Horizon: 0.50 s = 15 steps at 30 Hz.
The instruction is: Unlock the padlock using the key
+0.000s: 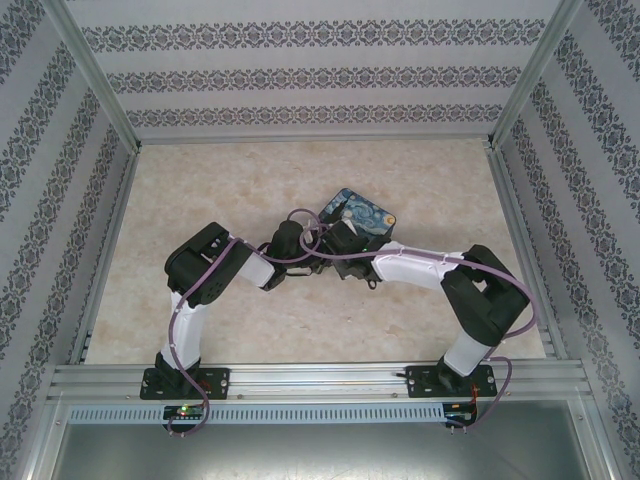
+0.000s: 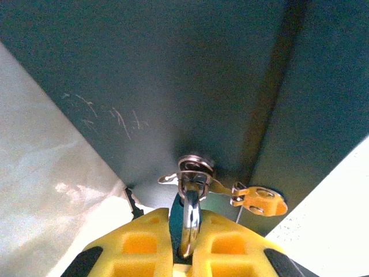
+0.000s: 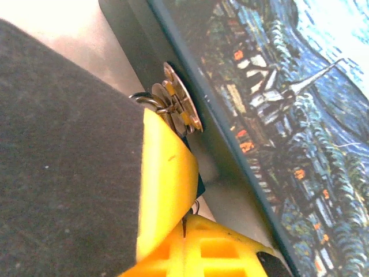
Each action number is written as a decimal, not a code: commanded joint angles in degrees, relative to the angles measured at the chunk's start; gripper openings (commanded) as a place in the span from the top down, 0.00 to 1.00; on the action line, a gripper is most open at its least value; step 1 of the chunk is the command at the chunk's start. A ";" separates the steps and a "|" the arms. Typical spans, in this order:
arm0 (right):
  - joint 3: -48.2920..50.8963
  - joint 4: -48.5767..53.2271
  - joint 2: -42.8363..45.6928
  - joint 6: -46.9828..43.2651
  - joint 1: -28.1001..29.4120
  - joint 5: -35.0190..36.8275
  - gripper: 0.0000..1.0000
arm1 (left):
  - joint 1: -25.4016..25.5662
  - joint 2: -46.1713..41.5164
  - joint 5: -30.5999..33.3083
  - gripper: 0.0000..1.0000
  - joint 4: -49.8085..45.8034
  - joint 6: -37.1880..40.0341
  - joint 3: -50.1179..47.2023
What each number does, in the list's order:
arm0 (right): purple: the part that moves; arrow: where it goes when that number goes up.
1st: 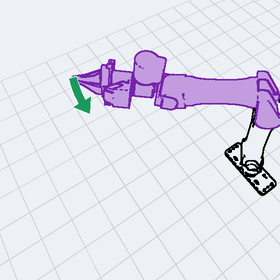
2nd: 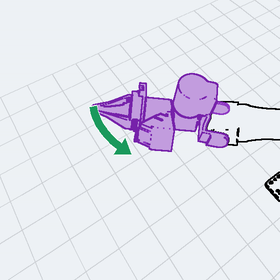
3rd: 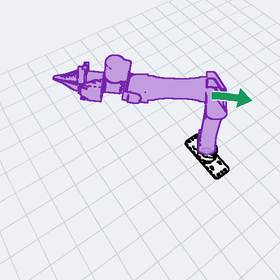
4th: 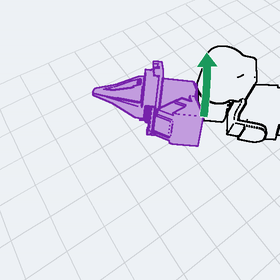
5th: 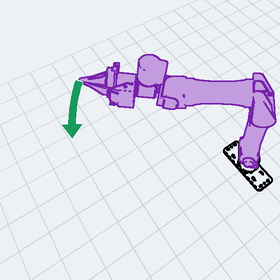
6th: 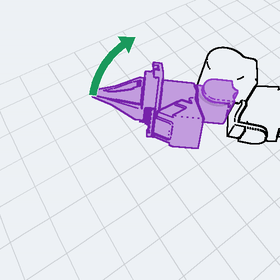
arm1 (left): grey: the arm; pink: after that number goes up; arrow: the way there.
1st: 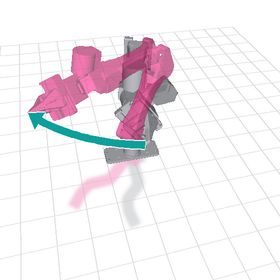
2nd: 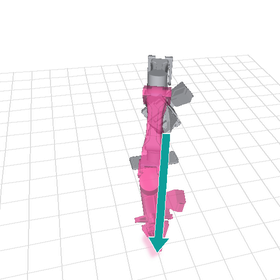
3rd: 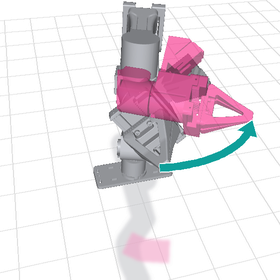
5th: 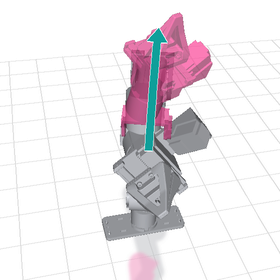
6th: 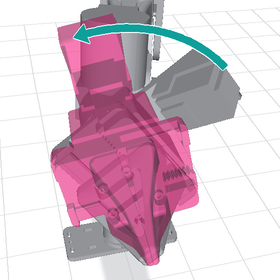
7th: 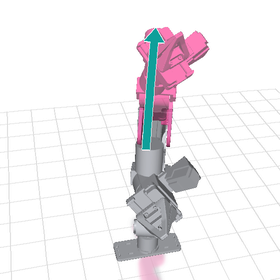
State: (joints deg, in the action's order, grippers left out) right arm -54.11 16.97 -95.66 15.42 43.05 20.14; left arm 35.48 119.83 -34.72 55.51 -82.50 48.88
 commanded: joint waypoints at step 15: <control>12.03 -11.41 17.21 15.19 -5.08 -14.63 0.61 | -0.23 -0.12 -4.46 1.00 -8.06 0.30 -1.25</control>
State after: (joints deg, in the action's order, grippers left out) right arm -43.68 7.84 -79.70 27.11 38.35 5.89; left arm 35.51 119.83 -37.58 55.18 -82.65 48.66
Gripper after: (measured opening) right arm 0.386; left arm 0.097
